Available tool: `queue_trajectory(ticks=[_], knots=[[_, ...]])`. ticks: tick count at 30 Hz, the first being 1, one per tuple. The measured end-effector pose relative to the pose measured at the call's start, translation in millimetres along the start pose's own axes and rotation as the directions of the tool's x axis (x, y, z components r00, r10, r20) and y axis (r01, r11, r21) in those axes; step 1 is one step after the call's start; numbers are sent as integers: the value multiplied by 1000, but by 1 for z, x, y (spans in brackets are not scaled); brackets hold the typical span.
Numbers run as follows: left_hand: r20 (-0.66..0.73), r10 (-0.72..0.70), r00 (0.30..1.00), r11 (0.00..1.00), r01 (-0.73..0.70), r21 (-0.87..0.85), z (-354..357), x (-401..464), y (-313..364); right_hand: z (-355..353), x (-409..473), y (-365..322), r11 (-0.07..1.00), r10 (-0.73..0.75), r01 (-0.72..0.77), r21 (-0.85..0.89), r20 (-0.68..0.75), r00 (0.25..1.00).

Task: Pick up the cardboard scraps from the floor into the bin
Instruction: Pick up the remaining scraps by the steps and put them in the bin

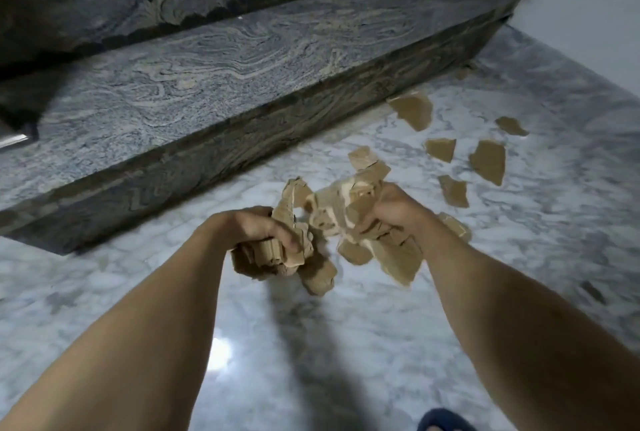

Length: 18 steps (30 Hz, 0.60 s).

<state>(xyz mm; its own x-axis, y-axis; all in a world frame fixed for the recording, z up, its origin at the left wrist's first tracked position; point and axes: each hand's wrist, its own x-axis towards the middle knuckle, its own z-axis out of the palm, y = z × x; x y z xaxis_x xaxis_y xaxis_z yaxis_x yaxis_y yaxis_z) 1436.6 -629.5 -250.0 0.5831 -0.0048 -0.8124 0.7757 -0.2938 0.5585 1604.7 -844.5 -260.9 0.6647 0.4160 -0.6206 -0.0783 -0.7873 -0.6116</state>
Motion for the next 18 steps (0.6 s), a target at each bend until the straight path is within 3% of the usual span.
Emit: queue_trajectory(ticks=[4,7,10,13,15,18], knots=[[-53,34,998,999,-34,7,3,6,-8,-40,7,2,930,79,-31,367,-118,990],[-145,69,987,992,-52,117,25,22,-7,-42,22,14,881,118,-59,470,-97,988],[-285,129,950,937,-22,349,66,28,-4,-39,25,21,912,146,-107,396,-71,987],[-398,260,880,824,12,566,100,29,-5,-43,2,10,940,255,-255,227,30,967],[-434,260,862,803,57,593,105,31,-6,-45,-13,6,936,327,-336,107,96,940],[-441,227,868,820,73,568,105,34,-5,-31,-22,11,926,376,-372,-60,75,924]])
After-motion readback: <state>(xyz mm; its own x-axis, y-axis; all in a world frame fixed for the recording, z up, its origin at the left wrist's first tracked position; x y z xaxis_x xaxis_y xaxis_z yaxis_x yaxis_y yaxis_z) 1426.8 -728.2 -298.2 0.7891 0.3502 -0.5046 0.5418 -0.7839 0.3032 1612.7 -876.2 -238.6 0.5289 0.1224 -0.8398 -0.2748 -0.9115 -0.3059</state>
